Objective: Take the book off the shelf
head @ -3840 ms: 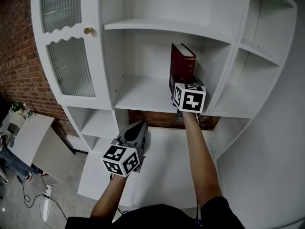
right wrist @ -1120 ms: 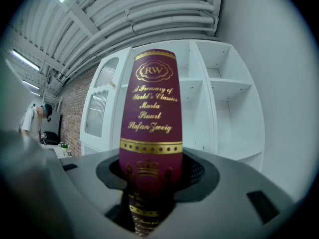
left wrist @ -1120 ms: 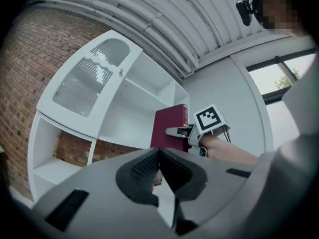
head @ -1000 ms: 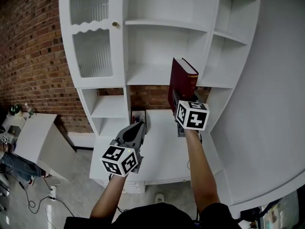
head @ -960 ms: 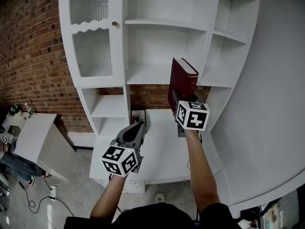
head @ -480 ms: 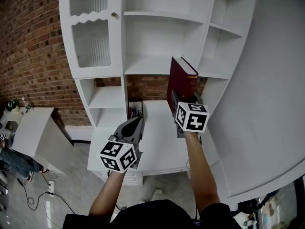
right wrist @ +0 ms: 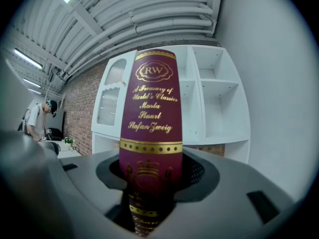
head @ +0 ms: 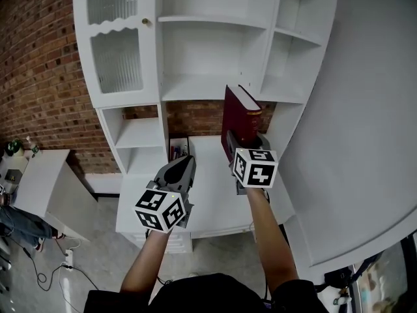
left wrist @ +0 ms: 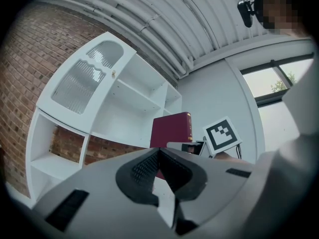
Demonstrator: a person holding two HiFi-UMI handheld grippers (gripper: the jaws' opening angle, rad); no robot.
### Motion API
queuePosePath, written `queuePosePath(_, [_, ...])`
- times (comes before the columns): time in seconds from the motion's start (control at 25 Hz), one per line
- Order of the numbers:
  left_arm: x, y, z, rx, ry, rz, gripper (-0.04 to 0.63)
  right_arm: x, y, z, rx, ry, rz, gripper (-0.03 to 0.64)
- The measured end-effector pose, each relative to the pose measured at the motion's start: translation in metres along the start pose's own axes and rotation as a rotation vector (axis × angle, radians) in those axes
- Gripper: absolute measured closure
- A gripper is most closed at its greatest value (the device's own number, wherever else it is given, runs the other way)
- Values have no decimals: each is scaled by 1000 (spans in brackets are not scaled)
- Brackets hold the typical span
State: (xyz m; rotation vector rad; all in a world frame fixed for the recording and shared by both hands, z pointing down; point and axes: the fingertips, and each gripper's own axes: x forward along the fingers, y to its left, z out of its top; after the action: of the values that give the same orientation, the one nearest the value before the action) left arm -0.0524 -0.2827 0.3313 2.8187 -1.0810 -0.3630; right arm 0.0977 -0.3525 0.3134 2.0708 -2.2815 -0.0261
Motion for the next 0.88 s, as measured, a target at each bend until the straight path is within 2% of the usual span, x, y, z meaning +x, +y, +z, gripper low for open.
queuePosePath(0.36, [6, -30, 0, -9, -15, 19, 580, -39, -6, -3, 27, -29, 43, 377])
queuePosePath(0.88, [-9, -87, -20, -4, -3, 96, 580, -120, -19, -20, 51, -40, 113, 377])
